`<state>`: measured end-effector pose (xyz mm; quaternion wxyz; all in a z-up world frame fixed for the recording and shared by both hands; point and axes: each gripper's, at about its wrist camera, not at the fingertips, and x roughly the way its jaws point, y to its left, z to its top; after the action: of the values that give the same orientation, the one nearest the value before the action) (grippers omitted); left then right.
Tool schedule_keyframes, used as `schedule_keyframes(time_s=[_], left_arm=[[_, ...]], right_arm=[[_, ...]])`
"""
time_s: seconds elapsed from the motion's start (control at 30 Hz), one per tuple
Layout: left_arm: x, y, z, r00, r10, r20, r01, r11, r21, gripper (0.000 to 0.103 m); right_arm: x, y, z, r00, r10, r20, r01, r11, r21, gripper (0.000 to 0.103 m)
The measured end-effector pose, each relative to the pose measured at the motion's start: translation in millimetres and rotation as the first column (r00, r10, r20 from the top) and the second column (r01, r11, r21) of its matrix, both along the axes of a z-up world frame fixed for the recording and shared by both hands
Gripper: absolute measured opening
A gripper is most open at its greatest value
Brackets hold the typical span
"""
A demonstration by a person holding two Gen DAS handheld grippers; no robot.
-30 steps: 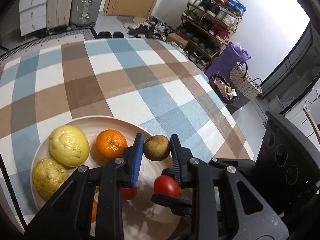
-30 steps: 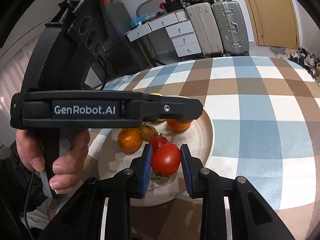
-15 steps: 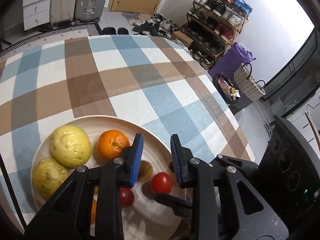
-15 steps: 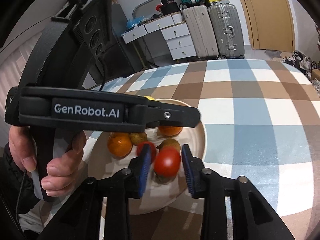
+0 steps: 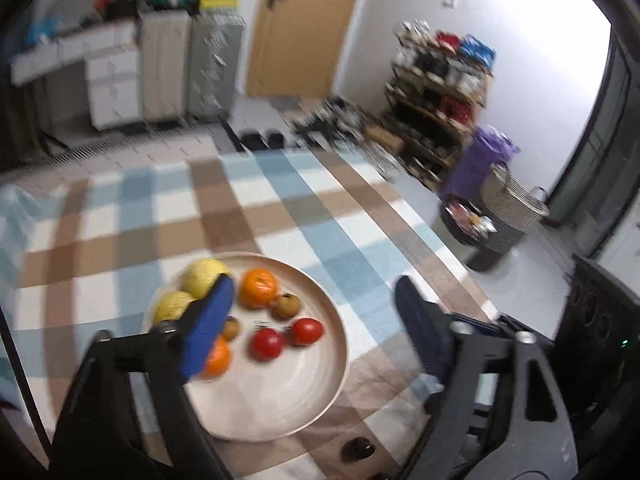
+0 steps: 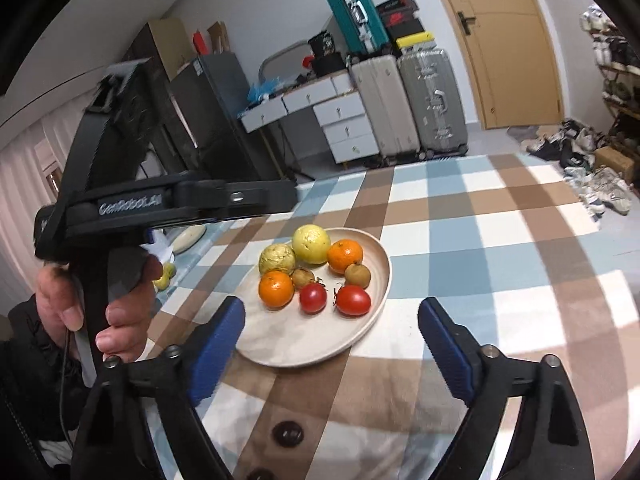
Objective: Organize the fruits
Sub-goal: 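Move both tools back toward the two dark plums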
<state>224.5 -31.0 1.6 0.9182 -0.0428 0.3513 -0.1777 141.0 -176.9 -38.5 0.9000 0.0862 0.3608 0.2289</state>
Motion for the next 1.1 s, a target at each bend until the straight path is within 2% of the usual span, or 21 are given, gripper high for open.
schedule_keyframes(time_s=[0.07,0.17,0.3,0.47,0.57,0.63,0.8,0.93,1.1], left_arm=[[-22.0,5.6,12.5,0.998,0.028,0.051,-0.029,1.0,0.001,0.089],[-55.6,12.2,28.2,0.993,0.061,0.105,-0.061,0.998,-0.005,0.102],[-98.7,19.6,42.8,0.982,0.101,0.162,-0.102,0.995,0.0,0.102],[-142.3,27.1,45.0,0.973,0.159,0.165,-0.163,0.987,0.009,0.102],[-169.7,33.3,34.6,0.968,0.191,0.162,-0.194,0.981,0.002,0.102],[-187.3,34.2,19.4,0.97,0.202,0.134,-0.207,0.978,0.027,0.102],[-215.9,38.3,-24.6,0.978,0.207,0.01,-0.207,0.978,0.016,0.102],[-226.3,31.9,-54.8,0.977,0.208,-0.049,-0.207,0.978,0.017,0.102],[-234.3,16.1,-72.8,0.982,0.174,-0.068,-0.172,0.984,0.041,0.102]], right_arm=[[-8.5,-1.2,4.8,1.0,-0.011,0.004,0.011,1.0,-0.008,0.094],[-26.9,-4.4,12.4,1.0,-0.028,0.008,0.028,0.999,-0.015,0.098],[-47.6,-8.3,19.1,0.999,-0.042,0.006,0.042,0.999,-0.011,0.1],[-73.9,-6.6,26.4,0.998,-0.051,0.026,0.052,0.998,-0.027,0.103],[-89.6,-2.9,30.5,0.997,-0.058,0.047,0.061,0.997,-0.049,0.103],[-100.2,-0.6,31.4,0.996,-0.06,0.061,0.063,0.996,-0.056,0.103],[-117.7,4.9,24.5,0.996,-0.076,0.05,0.08,0.994,-0.07,0.103],[-131.0,7.0,17.3,0.996,-0.087,0.026,0.089,0.993,-0.072,0.103],[-145.8,11.5,11.9,0.994,-0.112,0.016,0.114,0.986,-0.122,0.103]])
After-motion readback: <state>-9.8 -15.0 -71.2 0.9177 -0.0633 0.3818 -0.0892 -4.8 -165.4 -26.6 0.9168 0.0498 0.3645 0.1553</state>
